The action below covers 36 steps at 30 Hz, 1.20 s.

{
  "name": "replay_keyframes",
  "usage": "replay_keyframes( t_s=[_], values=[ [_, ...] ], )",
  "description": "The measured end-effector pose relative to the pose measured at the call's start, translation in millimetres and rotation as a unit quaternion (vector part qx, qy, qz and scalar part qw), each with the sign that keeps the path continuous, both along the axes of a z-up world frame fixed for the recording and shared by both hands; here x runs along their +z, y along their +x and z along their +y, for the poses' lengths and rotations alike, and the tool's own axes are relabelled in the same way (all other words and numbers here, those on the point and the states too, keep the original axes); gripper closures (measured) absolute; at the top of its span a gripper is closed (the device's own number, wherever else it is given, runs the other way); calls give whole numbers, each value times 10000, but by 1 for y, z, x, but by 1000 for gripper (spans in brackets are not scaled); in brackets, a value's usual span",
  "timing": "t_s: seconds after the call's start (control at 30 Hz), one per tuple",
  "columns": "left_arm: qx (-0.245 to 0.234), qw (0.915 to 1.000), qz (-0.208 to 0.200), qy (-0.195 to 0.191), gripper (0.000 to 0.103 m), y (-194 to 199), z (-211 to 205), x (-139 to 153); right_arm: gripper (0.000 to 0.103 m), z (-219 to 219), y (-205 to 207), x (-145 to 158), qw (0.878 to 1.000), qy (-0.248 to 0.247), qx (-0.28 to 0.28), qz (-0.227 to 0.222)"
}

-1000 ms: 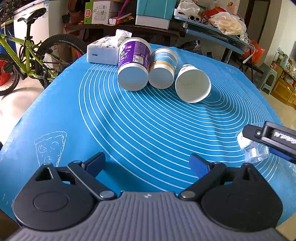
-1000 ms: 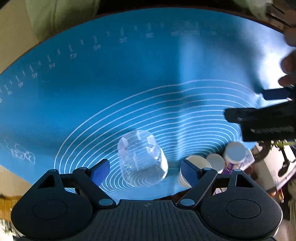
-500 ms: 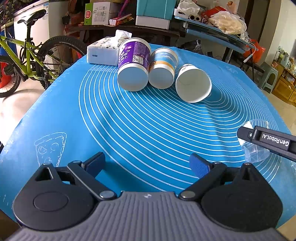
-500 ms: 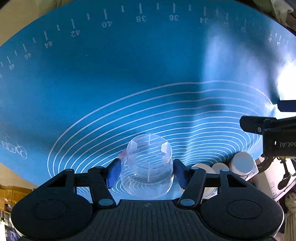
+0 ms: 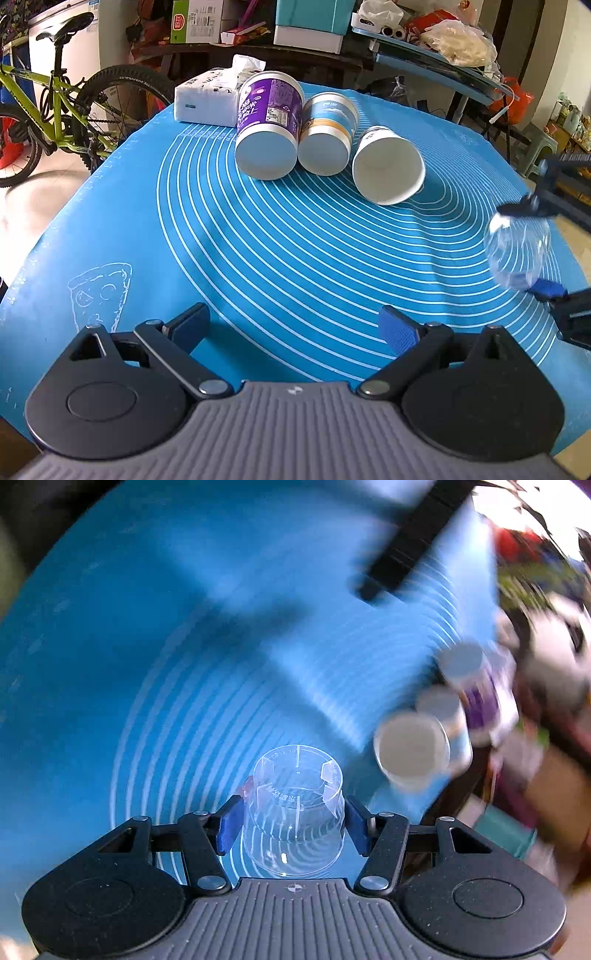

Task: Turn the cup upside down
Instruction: 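Lift the cup with the right gripper and rotate it rim-down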

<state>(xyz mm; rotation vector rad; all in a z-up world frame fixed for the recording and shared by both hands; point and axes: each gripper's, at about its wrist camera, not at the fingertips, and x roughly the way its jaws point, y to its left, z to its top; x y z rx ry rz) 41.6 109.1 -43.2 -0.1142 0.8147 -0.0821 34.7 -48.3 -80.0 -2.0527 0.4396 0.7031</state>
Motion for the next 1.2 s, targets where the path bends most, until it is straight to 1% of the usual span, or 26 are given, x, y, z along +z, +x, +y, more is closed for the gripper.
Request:
replay_keyframes(
  t_s=[0.07, 0.1, 0.17, 0.23, 0.3, 0.33, 0.4, 0.47, 0.57, 0.63, 0.67, 0.73, 0.83, 0.9, 0.93, 0.97, 1.03, 1.07, 1.1, 1.13, 1.2],
  values=[
    [-2, 10000, -12, 5, 6, 1, -1, 1, 47, 1, 11, 9, 9979, 511, -387, -102],
    [-6, 10000, -35, 31, 6, 1, -2, 2, 47, -1, 14, 15, 9950, 800, -583, -126],
    [-23, 9999, -95, 82, 6, 2, -4, 5, 47, -3, 23, 29, 9820, 1569, -1037, -181],
    [-37, 9998, -149, 105, 6, 3, -6, 8, 47, -9, 30, 41, 9627, 2267, -1461, -233],
    [-69, 9997, -196, 117, 6, 4, -9, 11, 47, -22, 26, 52, 9332, 3021, -1930, -251],
    [-93, 9996, -226, 128, 6, 4, -10, 13, 47, -28, 26, 56, 9129, 3444, -2179, -217],
    [-130, 9993, -296, 164, 6, 4, -14, 15, 47, -40, 22, 60, 8792, 4038, -2520, -187],
    [-151, 9991, -357, 195, 6, 3, -17, 16, 47, -53, 23, 59, 8345, 4673, -2914, -182],
    [-188, 9989, -387, 191, 6, 4, -22, 18, 47, -82, 14, 61, 7535, 5584, -3467, -180],
    [-215, 9988, -395, 182, 6, 4, -27, 19, 47, -96, 14, 59, 6967, 6067, -3824, -165],
    [-225, 9988, -405, 183, 6, 4, -29, 20, 47, -102, 12, 57, 6714, 6259, -3964, -171],
    [-257, 9984, -454, 195, 6, 2, -33, 21, 47, -109, 13, 49, 6337, 6492, -4202, -186],
    [-263, 9981, -517, 205, 6, 0, -36, 21, 47, -115, 17, 39, 5947, 6659, -4504, -92],
    [-258, 9983, -483, 192, 6, 0, -37, 20, 47, -118, 19, 34, 5729, 6781, -4604, 56],
    [-262, 9984, -458, 192, 6, 0, -38, 19, 47, -116, 19, 30, 5686, 6803, -4623, 116],
    [-264, 9985, -447, 197, 6, 0, -38, 19, 47, -115, 20, 26, 5704, 6781, -4632, 135],
    [-265, 9984, -448, 221, 6, 0, -39, 18, 47, -111, 17, 20, 5798, 6762, -4545, 36],
    [-266, 9984, -448, 226, 6, 0, -40, 18, 47, -111, 16, 20, 5804, 6765, -4532, 14],
    [-263, 9984, -447, 220, 6, -1, -40, 18, 47, -111, 15, 20, 5764, 6786, -4552, 19],
    [-257, 9985, -445, 207, 6, -1, -40, 18, 47, -112, 15, 20, 5700, 6820, -4582, 31],
    [-253, 9985, -438, 200, 6, -1, -41, 18, 46, -114, 13, 20, 5643, 6855, -4601, 26]
  ],
)
